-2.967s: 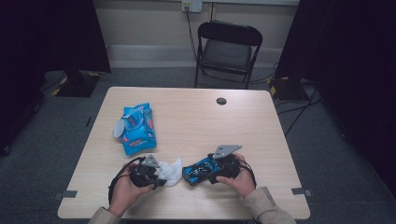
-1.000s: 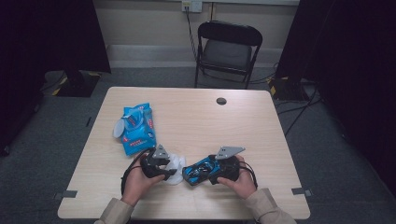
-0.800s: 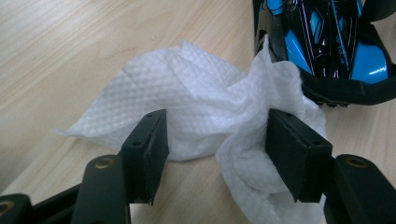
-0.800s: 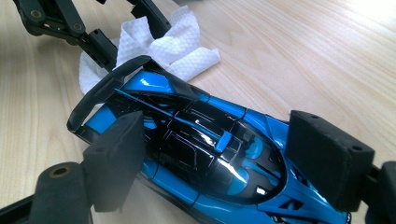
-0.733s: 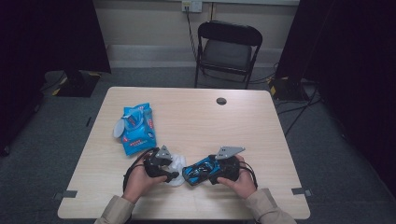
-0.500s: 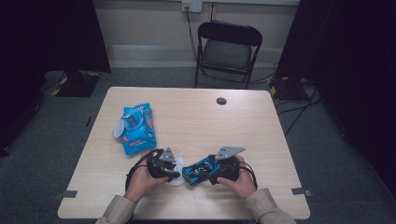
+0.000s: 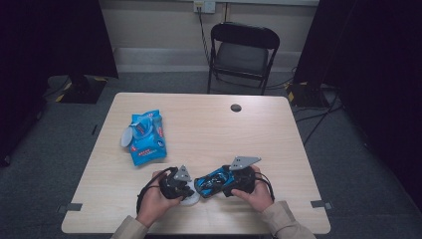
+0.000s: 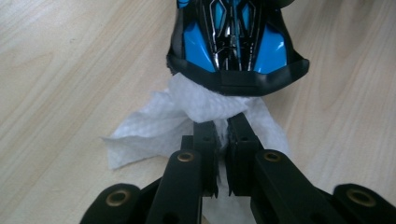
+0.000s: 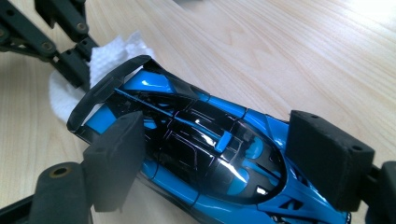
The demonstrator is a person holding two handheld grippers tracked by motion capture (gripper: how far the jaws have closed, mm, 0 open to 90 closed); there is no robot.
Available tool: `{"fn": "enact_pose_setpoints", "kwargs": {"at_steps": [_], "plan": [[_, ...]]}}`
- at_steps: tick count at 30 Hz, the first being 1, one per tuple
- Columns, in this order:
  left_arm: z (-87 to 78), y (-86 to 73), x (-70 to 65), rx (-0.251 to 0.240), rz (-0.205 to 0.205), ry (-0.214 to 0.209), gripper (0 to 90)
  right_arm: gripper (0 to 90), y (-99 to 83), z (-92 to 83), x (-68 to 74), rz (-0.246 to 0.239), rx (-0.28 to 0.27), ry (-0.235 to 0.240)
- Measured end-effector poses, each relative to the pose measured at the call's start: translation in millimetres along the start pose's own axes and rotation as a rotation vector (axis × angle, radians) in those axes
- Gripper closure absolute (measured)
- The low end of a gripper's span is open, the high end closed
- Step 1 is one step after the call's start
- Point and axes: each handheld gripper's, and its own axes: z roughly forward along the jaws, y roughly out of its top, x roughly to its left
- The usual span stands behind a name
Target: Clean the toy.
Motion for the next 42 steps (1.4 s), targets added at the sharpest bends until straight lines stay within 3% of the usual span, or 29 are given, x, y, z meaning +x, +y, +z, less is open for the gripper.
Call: {"fn": "enact_pose_setpoints", "kwargs": {"at_steps": [7, 8, 9, 17, 22, 28, 32, 35, 42], "plan": [[-0.2, -2.9, -10.1, -0.009, -0.011, -0.028, 84.8, 19.1, -0.2, -0.1, 0.3, 0.0, -0.001, -0.002], [0.4, -2.6, -13.2, -0.017, -0.028, -0.028, 84.8, 19.1, -0.1, -0.1, 0.4, 0.001, 0.0, -0.003], [0.5, -2.2, -15.1, -0.006, -0.01, -0.031, 84.8, 19.1, -0.1, -0.1, 0.5, 0.0, 0.0, -0.004], [6.2, -2.6, -31.6, -0.05, -0.031, -0.062, 84.8, 19.1, -0.3, -0.1, 0.8, 0.002, -0.001, -0.005], [7.8, -0.7, -37.0, -0.052, -0.025, -0.08, 84.7, 19.1, -0.6, 0.0, 0.7, 0.001, -0.004, -0.005], [-0.2, -1.0, -43.1, -0.053, -0.024, -0.112, 84.6, 19.0, -0.9, 0.1, 0.1, 0.005, -0.007, 0.0], [-11.8, -4.1, -39.4, -0.049, -0.034, -0.091, 84.5, 19.0, -1.1, 0.2, 0.4, 0.003, -0.009, -0.001], [-23.6, -6.3, -33.7, -0.047, -0.046, -0.053, 84.5, 19.0, -1.0, 0.2, 0.4, 0.005, -0.009, -0.001], [-46.2, -11.3, -5.9, -0.123, -0.137, 0.014, 84.4, 19.0, -1.4, 0.2, 0.4, 0.004, -0.012, -0.002]]}}
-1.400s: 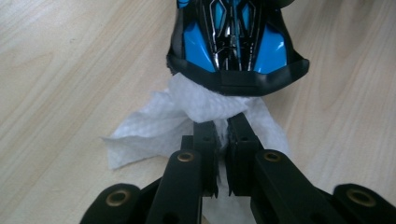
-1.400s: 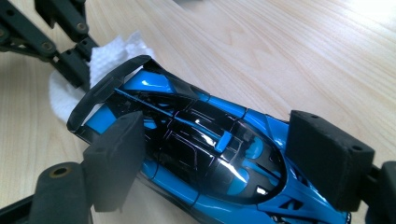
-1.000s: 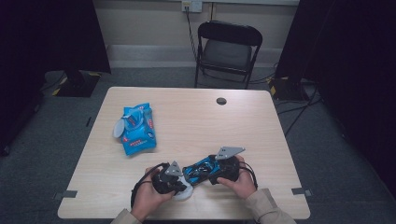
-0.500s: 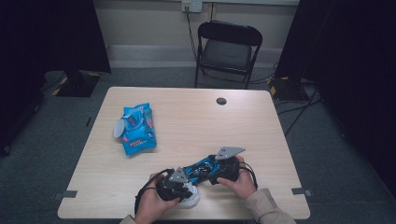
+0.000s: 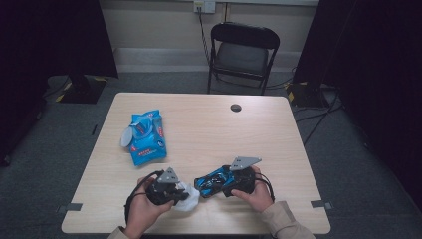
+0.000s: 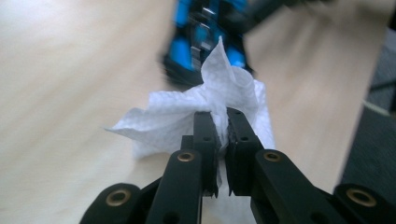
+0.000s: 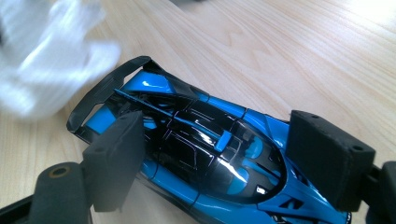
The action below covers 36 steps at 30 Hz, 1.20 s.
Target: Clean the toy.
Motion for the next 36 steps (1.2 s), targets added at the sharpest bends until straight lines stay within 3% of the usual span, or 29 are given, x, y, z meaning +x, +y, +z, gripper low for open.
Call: {"fn": "enact_pose_setpoints", "kwargs": {"at_steps": [5, 9, 13, 21, 31, 36], "plan": [[6.1, 10.6, 17.7, -0.024, -0.022, 0.081, 84.3, 19.0, -0.1, 0.0, -0.1, 0.001, -0.001, 0.001], [23.7, 15.1, 24.6, 0.019, -0.019, 0.101, 84.1, 19.0, -0.4, -0.1, 0.1, 0.001, -0.003, -0.001], [33.8, 14.2, 20.4, 0.021, -0.02, 0.073, 83.8, 19.0, -0.8, -0.3, 0.0, 0.002, -0.005, -0.001], [30.6, 15.7, 9.1, 0.042, 0.017, 0.066, 84.0, 19.0, -0.4, -0.5, -0.3, -0.001, -0.001, -0.002], [30.0, 20.7, -18.1, 0.081, 0.108, 0.023, 84.1, 19.0, -0.4, -0.5, -0.4, -0.002, -0.001, -0.002], [32.7, 21.5, -24.5, 0.082, 0.1, -0.018, 84.1, 19.0, -0.4, -0.6, -0.4, -0.003, -0.001, -0.003]]}}
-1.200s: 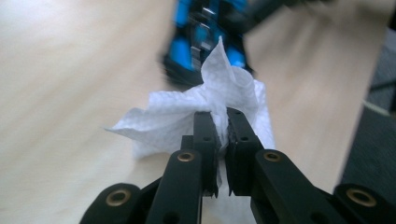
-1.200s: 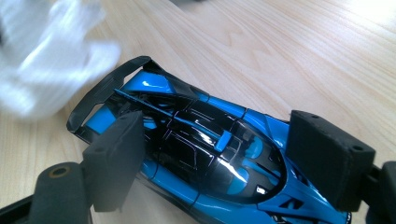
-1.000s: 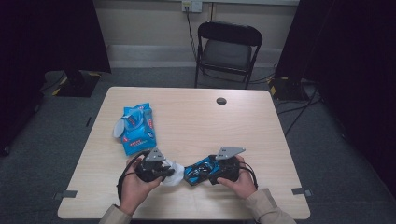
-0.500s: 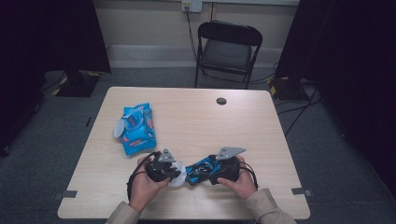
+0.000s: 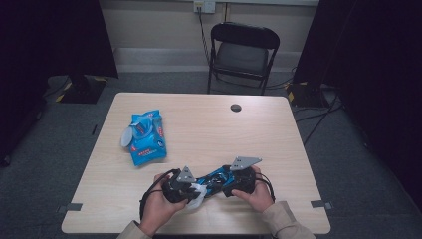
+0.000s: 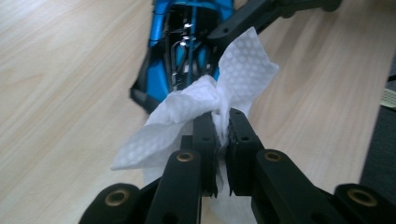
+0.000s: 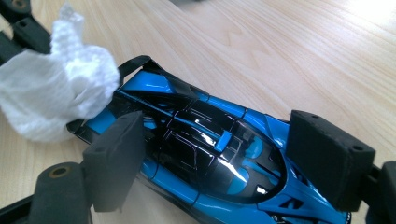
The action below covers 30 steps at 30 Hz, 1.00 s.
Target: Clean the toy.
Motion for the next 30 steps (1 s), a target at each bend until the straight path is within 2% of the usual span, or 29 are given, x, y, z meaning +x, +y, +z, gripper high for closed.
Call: {"fn": "enact_pose_setpoints", "kwargs": {"at_steps": [5, 7, 10, 14, 18, 20, 24, 26, 28, 30], "plan": [[3.9, 1.1, -9.3, -0.031, -0.004, -0.057, 84.3, 19.0, -0.2, 0.1, 0.2, 0.001, -0.002, 0.0], [7.6, 3.2, -16.2, -0.025, 0.014, -0.072, 84.2, 19.0, 0.0, 0.3, 0.5, 0.0, -0.001, 0.0], [10.8, 6.1, -22.1, -0.018, 0.042, -0.087, 84.2, 19.0, 0.0, 0.4, 0.6, 0.001, -0.002, -0.001], [3.0, 9.0, -20.6, -0.049, 0.033, -0.088, 84.1, 19.0, 0.0, 0.4, 0.6, 0.001, -0.002, -0.001], [-13.3, 9.1, -5.9, -0.067, 0.012, -0.02, 84.1, 19.0, 0.0, 0.4, 0.5, 0.001, -0.002, 0.0], [-21.3, 6.5, 7.2, -0.096, -0.032, -0.001, 84.1, 19.0, 0.0, 0.3, 0.4, 0.0, -0.002, 0.0], [-33.7, -1.3, 33.1, -0.118, -0.104, 0.07, 84.1, 19.0, 0.1, 0.3, 0.6, 0.0, 0.0, 0.0], [-36.4, -5.3, 43.9, -0.122, -0.132, 0.108, 84.1, 19.0, 0.0, 0.3, 0.5, 0.0, -0.001, 0.0], [-35.4, -9.2, 52.7, -0.126, -0.169, 0.124, 84.1, 19.0, 0.0, 0.3, 0.5, 0.0, -0.001, 0.0], [-33.5, -12.1, 59.5, -0.125, -0.178, 0.151, 84.2, 19.0, 0.0, 0.3, 0.5, 0.0, -0.001, 0.0]]}}
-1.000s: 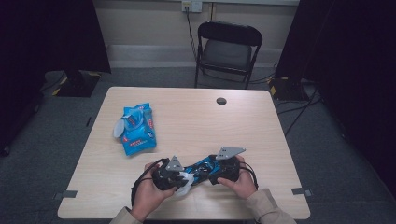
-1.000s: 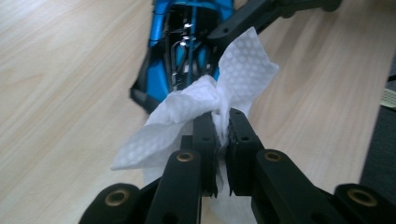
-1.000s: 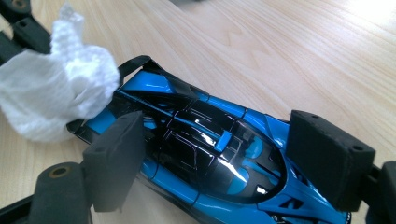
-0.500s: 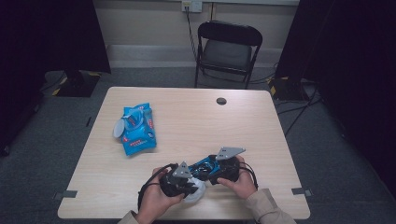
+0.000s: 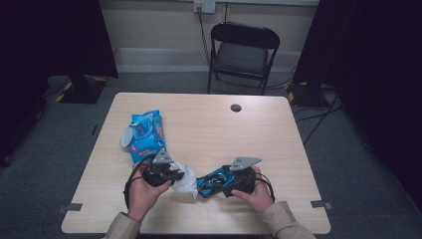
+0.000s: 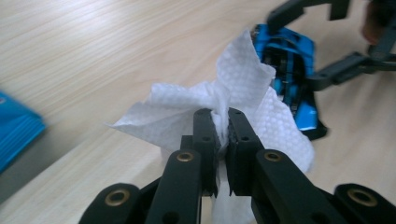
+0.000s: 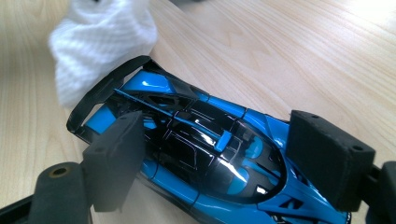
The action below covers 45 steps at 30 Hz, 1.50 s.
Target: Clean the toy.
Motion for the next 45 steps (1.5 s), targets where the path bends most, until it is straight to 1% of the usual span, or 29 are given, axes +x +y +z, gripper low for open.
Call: {"fn": "enact_pose_setpoints", "kwargs": {"at_steps": [1, 3, 4, 5, 7, 9, 11, 13, 15, 18, 25, 27, 31, 38, 45], "plan": [[1.8, -1.2, 2.4, 0.0, -0.013, 0.009, 84.1, 19.0, 0.0, 0.0, 0.0, 0.0, 0.0, 0.0], [6.6, -2.9, 5.4, 0.022, -0.01, 0.032, 84.2, 19.0, -0.1, 0.0, 0.0, 0.0, -0.001, 0.0], [10.0, -4.3, 5.4, 0.026, -0.023, 0.029, 84.2, 19.0, -0.1, 0.0, 0.0, 0.0, -0.001, 0.0], [14.3, -5.6, 4.3, 0.035, -0.026, 0.026, 84.1, 19.0, -0.1, 0.0, 0.0, 0.0, -0.001, 0.0], [22.6, -7.7, 0.2, 0.057, -0.005, 0.015, 84.1, 19.0, -0.1, 0.0, -0.1, 0.0, -0.001, 0.001], [30.2, -9.0, -4.9, 0.072, 0.005, 0.005, 84.1, 19.0, -0.2, 0.0, -0.1, 0.0, -0.002, 0.001], [37.2, -9.1, -9.8, 0.086, 0.01, -0.003, 84.1, 19.0, -0.2, 0.0, 0.0, 0.0, -0.002, 0.001], [41.7, -8.3, -13.7, 0.097, 0.017, -0.021, 84.1, 19.0, -0.2, 0.0, -0.1, 0.0, -0.002, 0.001], [45.0, -7.6, -16.9, 0.098, 0.022, -0.034, 84.1, 19.0, -0.3, 0.0, 0.0, 0.0, -0.002, 0.0], [47.6, -7.2, -20.5, 0.102, 0.027, -0.04, 84.0, 19.0, -0.3, 0.0, -0.1, 0.0, -0.002, 0.001], [48.9, -9.1, -21.8, 0.106, 0.027, -0.061, 84.0, 19.0, -0.2, 0.0, -0.1, 0.0, -0.002, 0.001], [49.2, -9.8, -22.7, 0.103, 0.029, -0.059, 84.0, 19.0, -0.2, 0.0, -0.1, 0.0, -0.002, 0.001], [48.5, -10.9, -23.4, 0.112, 0.033, -0.07, 84.0, 19.0, -0.2, 0.0, 0.0, 0.0, -0.002, 0.001], [48.8, -12.2, -24.9, 0.107, 0.034, -0.074, 83.9, 19.0, -0.2, -0.1, -0.2, 0.0, -0.001, 0.001], [47.0, -15.0, -28.2, 0.112, 0.034, -0.09, 83.8, 19.0, 0.0, -0.3, -0.8, -0.001, 0.001, 0.002]]}}
